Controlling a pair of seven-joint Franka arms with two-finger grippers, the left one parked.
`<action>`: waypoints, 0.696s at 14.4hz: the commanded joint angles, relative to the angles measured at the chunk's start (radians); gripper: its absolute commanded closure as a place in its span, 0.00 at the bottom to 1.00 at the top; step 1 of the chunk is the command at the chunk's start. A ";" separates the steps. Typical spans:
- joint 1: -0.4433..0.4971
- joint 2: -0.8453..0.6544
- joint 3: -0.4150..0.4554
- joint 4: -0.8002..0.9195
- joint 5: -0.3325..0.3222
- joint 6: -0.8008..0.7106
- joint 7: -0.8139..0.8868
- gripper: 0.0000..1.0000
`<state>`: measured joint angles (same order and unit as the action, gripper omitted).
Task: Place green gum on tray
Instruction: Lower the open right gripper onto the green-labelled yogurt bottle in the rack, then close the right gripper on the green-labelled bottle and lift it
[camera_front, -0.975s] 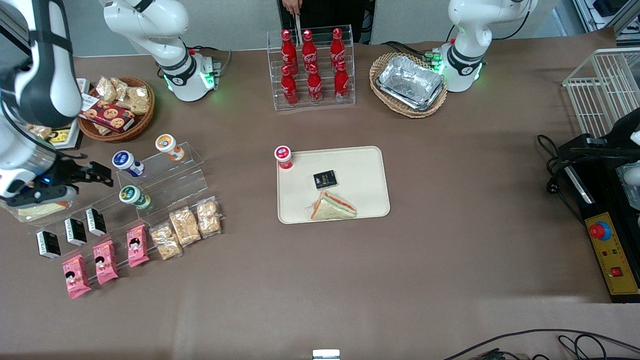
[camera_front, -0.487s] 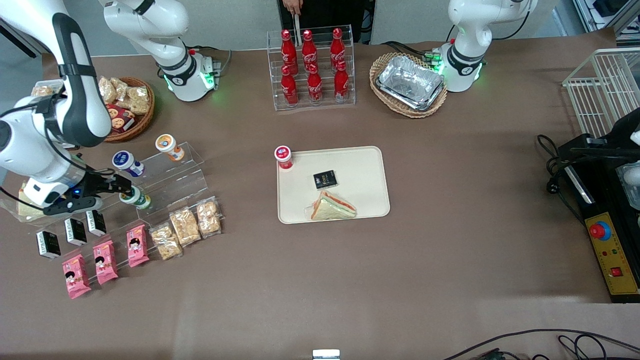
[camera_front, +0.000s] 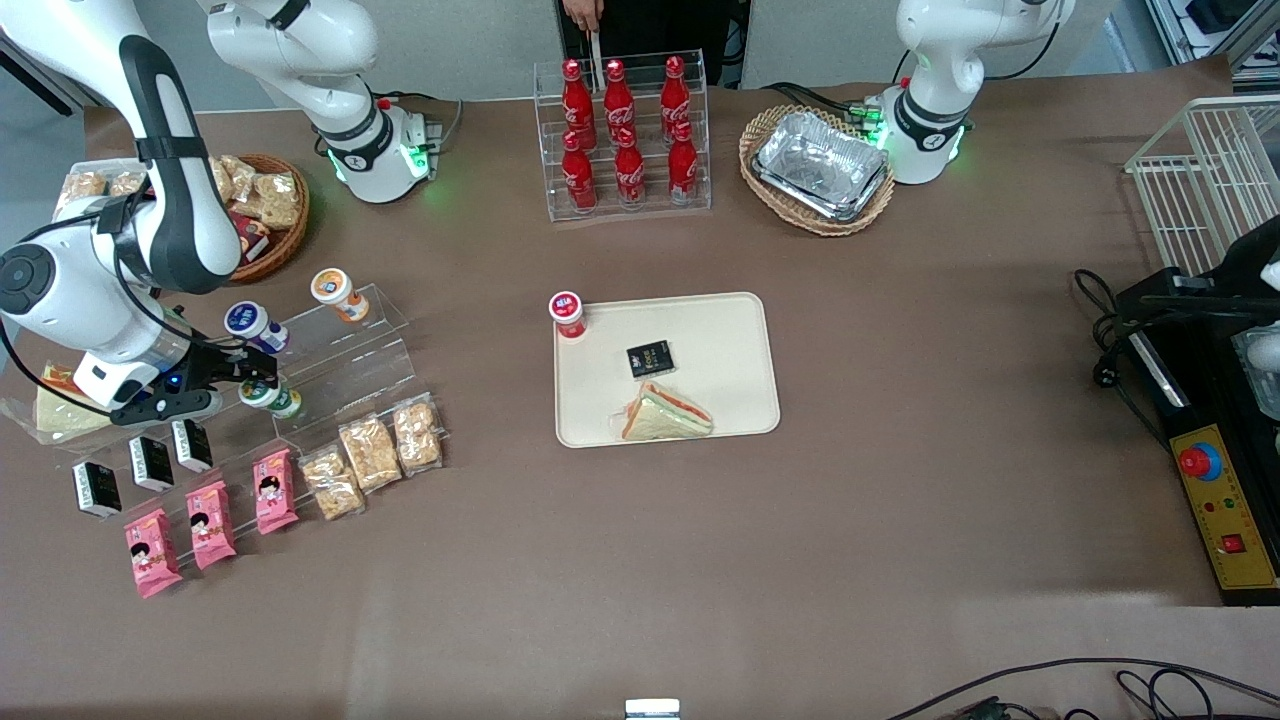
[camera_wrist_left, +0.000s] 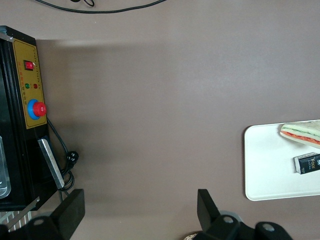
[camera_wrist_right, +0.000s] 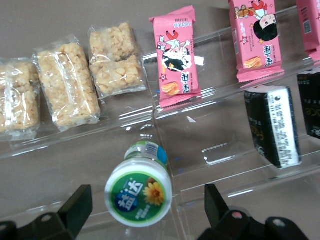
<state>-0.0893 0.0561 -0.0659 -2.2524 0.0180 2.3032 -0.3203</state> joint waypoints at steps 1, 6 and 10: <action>0.022 -0.012 0.003 -0.029 -0.006 0.033 0.053 0.00; 0.020 0.002 0.005 -0.058 -0.010 0.074 0.052 0.00; 0.020 0.014 0.003 -0.065 -0.018 0.097 0.052 0.04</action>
<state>-0.0688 0.0632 -0.0621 -2.3056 0.0170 2.3635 -0.2823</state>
